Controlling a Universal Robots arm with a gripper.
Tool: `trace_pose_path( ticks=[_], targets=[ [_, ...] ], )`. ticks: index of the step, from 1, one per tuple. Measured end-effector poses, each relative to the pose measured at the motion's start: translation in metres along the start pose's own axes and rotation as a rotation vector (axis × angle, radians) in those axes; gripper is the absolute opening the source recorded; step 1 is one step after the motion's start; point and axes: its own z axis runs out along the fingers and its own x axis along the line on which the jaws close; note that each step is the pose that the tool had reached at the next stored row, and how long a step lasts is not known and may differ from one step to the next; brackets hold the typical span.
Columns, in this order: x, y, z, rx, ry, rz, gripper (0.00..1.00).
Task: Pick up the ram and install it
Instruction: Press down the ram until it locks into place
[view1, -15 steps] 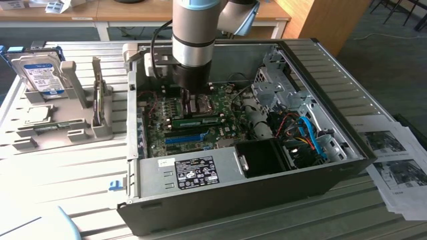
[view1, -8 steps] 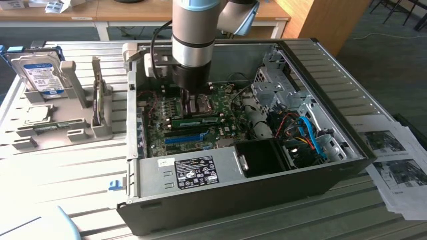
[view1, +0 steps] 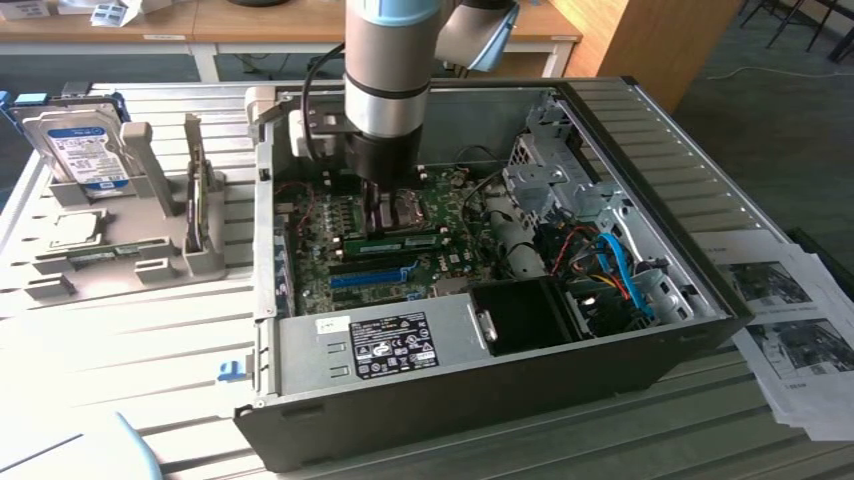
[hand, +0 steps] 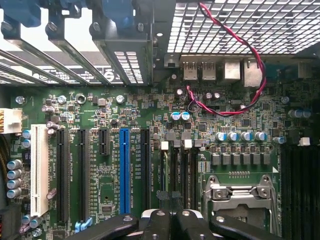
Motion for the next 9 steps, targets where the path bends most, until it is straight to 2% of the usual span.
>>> trace_pose_path(
  ticks=[9],
  targets=[
    [0.0, 0.0, 0.0016, 0.0, -0.0001, 0.0, 0.09]
  ],
)
